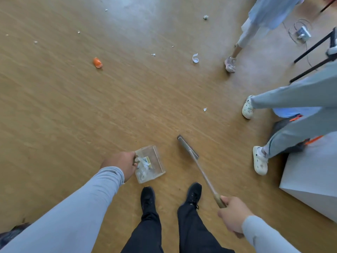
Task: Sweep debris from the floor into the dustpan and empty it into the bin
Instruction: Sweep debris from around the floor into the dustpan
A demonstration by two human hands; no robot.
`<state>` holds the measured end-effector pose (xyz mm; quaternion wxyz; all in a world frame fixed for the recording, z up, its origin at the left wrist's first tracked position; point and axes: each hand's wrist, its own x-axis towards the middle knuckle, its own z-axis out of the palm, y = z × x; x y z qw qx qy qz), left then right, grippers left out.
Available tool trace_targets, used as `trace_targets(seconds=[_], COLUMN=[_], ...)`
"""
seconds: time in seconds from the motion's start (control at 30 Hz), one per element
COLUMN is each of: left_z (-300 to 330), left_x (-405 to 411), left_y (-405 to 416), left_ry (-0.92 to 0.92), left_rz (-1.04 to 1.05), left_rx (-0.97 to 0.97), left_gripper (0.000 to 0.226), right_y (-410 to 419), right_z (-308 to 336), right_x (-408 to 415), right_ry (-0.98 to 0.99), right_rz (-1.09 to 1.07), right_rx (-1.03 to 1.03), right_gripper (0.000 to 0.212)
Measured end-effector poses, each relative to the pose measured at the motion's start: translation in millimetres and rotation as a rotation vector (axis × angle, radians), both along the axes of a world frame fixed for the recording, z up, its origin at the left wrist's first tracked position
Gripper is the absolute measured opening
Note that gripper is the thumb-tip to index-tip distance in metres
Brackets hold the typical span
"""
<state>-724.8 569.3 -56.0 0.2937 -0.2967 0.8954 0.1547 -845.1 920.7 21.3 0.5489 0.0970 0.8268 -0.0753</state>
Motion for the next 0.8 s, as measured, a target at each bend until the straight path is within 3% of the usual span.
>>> trace_targets(seconds=[0.17,0.3,0.5,0.8], left_z=[-4.5,0.3,32.5,68.7], left_x=[0.9,9.2,9.3,-71.9], left_y=[2.2,-3.4,-33.4,-63.9], left_ry=[0.03,0.016,0.069,0.163], left_rz=[0.004,-0.001,0.092,0.093], left_rx=[-0.009,0.011,0.084,0.014], left_gripper=[0.016,0.018,0.031,0.041], right_y=[-32.5,-6.5,6.3,-27.9], right_z=[-7.8,34.8,78.5,56.0], right_x=[16.2,-13.6,-19.6,-94.8], right_ry=[-0.209,-0.243,-0.077,0.211], right_rz=[-0.064,-0.281,-0.303,-0.521], right_rx=[-0.085,-0.163,-0.251,-0.207], right_gripper=[0.064,0.048,0.047,0.029])
